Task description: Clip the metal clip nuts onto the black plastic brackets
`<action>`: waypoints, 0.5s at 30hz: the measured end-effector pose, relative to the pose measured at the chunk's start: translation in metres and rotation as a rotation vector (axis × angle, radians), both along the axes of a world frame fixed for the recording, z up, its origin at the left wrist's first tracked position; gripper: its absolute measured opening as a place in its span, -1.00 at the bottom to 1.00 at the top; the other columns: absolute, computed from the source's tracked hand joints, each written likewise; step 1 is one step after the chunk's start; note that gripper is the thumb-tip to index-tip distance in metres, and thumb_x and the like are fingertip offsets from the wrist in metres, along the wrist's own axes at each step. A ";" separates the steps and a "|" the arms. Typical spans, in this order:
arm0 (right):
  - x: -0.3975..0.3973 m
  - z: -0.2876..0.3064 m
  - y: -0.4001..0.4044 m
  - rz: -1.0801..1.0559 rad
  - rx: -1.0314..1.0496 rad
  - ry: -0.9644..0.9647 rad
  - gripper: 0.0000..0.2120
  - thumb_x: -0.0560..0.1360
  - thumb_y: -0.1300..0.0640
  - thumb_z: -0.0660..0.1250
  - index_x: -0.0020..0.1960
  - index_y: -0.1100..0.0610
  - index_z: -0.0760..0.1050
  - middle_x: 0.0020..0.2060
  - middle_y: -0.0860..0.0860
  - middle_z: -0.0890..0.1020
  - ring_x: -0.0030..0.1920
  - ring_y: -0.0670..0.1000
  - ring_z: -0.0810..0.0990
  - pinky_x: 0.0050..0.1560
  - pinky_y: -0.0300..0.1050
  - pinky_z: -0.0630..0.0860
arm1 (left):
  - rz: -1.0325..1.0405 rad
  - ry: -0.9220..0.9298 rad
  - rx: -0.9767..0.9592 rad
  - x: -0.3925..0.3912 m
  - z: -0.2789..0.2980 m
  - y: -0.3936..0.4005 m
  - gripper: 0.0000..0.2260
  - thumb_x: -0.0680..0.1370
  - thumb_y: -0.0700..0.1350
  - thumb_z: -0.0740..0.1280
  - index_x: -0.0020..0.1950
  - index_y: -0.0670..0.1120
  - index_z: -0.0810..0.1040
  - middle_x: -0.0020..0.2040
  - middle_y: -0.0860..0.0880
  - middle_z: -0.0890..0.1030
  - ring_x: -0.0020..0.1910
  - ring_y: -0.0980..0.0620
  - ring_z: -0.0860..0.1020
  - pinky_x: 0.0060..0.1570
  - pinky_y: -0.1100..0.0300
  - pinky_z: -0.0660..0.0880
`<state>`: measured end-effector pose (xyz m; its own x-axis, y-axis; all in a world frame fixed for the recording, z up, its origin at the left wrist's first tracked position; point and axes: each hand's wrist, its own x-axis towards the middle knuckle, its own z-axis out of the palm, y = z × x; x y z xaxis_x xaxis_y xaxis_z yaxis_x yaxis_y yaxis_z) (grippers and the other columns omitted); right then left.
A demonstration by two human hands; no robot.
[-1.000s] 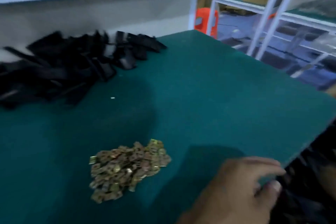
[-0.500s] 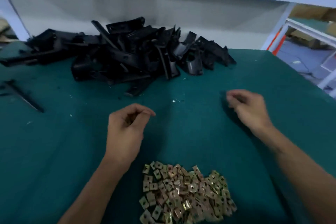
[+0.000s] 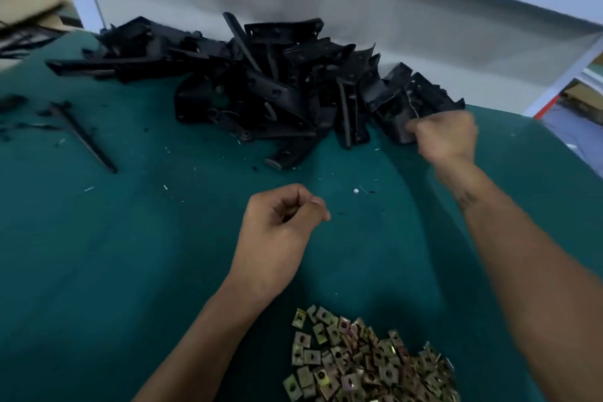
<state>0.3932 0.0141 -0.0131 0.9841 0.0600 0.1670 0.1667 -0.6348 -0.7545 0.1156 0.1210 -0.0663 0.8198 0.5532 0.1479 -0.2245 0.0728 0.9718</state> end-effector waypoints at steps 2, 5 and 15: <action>-0.028 0.019 -0.020 0.021 -0.114 -0.105 -0.80 0.27 0.07 0.43 -0.37 0.22 0.57 -0.55 0.04 0.44 -0.48 -0.05 0.31 -0.47 -0.10 0.36 | 0.014 0.014 0.069 0.000 0.000 -0.003 -0.85 0.54 -0.16 0.39 -0.23 -0.13 0.59 -0.48 0.05 0.36 -0.52 0.13 0.25 -0.50 0.29 0.24; -0.071 0.050 -0.042 0.091 -0.142 -0.100 -0.64 0.23 0.01 0.42 -0.53 0.11 0.29 -0.61 -0.07 0.19 -0.54 0.01 0.12 -0.52 -0.23 0.09 | 0.028 0.034 0.223 -0.001 0.000 -0.008 -0.90 0.55 -0.18 0.43 -0.04 0.03 0.62 -0.25 0.02 0.54 -0.32 0.13 0.47 -0.31 0.28 0.41; -0.173 0.076 -0.030 0.701 -0.087 0.558 -0.63 0.59 0.13 0.24 -0.37 0.21 0.47 -0.63 0.05 0.39 -0.66 0.04 0.24 -0.54 -0.17 0.35 | 0.229 -0.053 0.763 0.000 0.001 -0.014 -0.65 0.66 0.08 0.22 0.43 0.05 0.39 0.18 0.18 0.58 0.14 0.23 0.54 0.15 0.13 0.48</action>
